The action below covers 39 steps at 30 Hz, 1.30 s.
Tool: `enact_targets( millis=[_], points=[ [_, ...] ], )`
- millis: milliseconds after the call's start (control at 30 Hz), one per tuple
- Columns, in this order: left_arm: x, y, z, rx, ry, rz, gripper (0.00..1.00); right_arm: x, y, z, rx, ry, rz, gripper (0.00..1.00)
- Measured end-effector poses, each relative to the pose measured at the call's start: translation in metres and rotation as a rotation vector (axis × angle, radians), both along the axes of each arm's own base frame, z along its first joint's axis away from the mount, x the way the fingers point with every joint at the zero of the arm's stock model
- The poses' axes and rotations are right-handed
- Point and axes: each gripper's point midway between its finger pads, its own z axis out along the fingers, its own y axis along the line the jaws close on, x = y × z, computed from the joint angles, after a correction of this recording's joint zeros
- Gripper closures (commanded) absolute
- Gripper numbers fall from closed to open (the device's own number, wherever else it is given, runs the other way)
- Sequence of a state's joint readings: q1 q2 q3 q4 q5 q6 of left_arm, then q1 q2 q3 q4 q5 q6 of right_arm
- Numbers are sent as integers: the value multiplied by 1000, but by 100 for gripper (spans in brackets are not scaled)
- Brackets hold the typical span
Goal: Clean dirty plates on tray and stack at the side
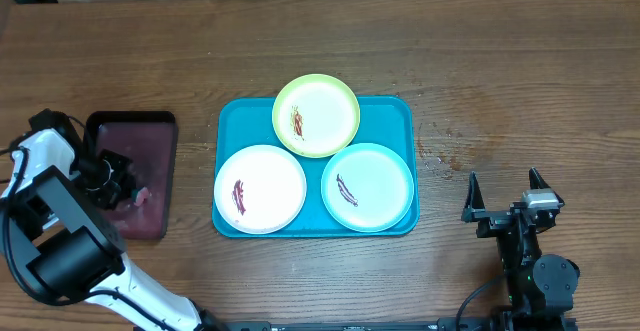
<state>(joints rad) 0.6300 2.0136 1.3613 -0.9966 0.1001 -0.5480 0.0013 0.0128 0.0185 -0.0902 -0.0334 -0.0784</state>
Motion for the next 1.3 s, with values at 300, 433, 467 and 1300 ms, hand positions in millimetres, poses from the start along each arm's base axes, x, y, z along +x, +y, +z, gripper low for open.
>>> enact_targets(
  millis=[300, 433, 467, 1300],
  points=[
    [22, 16, 62, 22, -34, -44, 96, 0, 0, 0, 0, 0, 0, 0],
    [23, 17, 85, 33, -53, -63, 96, 0, 0, 0, 0, 0, 0, 0],
    [23, 16, 90, 35, -62, -72, 96, 0, 0, 0, 0, 0, 0, 0],
    [37, -13, 112, 16, -182, -248, 96, 0, 0, 0, 0, 0, 0, 0]
  ],
)
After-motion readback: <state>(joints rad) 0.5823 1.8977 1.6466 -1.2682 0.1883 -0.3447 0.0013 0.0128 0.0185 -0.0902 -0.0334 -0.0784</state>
